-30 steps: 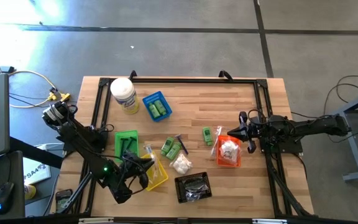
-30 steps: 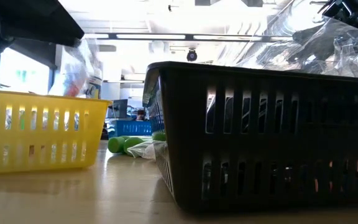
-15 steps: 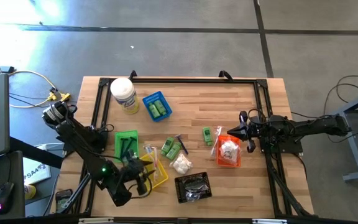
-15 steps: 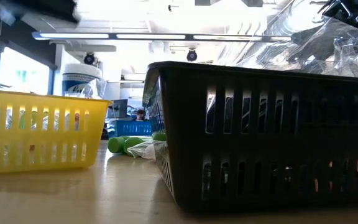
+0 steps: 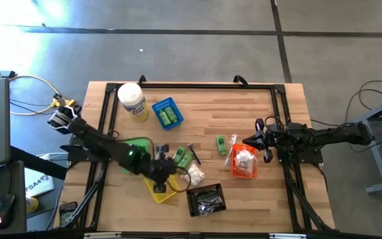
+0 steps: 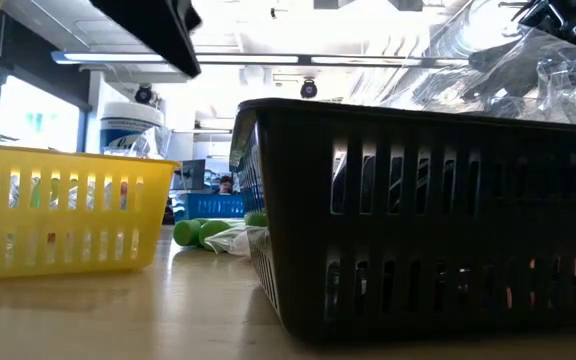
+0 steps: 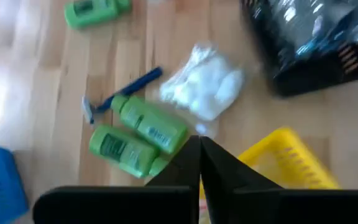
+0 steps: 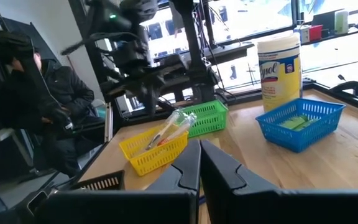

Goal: Pick & Place Travel size toiletries
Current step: Put the orange toothbrush into the yellow bin

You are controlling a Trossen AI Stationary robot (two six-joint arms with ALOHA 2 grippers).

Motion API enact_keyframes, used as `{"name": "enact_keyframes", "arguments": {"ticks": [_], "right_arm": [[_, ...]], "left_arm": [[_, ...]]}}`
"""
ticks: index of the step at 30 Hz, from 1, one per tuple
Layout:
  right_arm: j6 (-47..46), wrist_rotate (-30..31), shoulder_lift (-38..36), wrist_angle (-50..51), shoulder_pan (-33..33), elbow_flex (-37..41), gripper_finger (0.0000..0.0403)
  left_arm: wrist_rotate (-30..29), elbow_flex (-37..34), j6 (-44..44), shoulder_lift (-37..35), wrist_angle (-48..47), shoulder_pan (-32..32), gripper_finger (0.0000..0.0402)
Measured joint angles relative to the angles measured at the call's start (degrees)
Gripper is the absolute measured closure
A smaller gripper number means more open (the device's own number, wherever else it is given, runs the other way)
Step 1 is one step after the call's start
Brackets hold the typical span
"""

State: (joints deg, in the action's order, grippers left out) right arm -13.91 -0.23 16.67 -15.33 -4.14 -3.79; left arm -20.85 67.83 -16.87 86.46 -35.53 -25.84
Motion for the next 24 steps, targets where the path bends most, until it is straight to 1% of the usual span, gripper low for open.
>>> {"name": "enact_keyframes", "arguments": {"ticks": [5,8,10,12,15,18,19,21,24], "right_arm": [[-0.9,-1.0,0.0,0.4,0.0,0.0,0.0401],[-1.1,-1.5,0.0,0.9,0.0,0.0,0.0401],[-1.4,-1.4,0.0,1.2,0.0,0.0,0.0401],[-1.5,-1.4,0.0,1.3,0.0,0.0,0.0401],[-1.5,-1.4,0.0,1.3,0.0,0.0,0.0401],[-1.5,-1.4,0.0,1.3,0.0,0.0,0.0401],[-1.5,-1.3,0.0,1.3,0.0,0.0,0.0401],[-1.5,-1.3,0.0,1.4,0.0,0.0,0.0401],[-1.5,-1.2,0.0,1.4,0.0,0.0,0.0401]], "left_arm": [[4.8,0.0,0.1,0.0,-4.6,5.2,0.0385],[5.8,-0.1,-3.8,0.0,-6.5,6.1,0.0375],[6.9,0.7,-6.5,0.0,-8.6,6.1,0.0361],[7.3,2.7,-10.3,0.0,-12.0,6.0,0.0340],[7.3,5.2,-18.4,-0.2,-14.8,6.0,0.0299],[7.2,5.4,-27.2,-0.2,-15.4,6.6,0.0257],[8.0,5.4,-29.6,0.0,-15.6,7.0,0.0246],[9.8,5.4,-33.2,0.9,-15.7,7.4,0.0229],[9.4,5.4,-38.1,3.0,-17.9,7.5,0.0222]]}}
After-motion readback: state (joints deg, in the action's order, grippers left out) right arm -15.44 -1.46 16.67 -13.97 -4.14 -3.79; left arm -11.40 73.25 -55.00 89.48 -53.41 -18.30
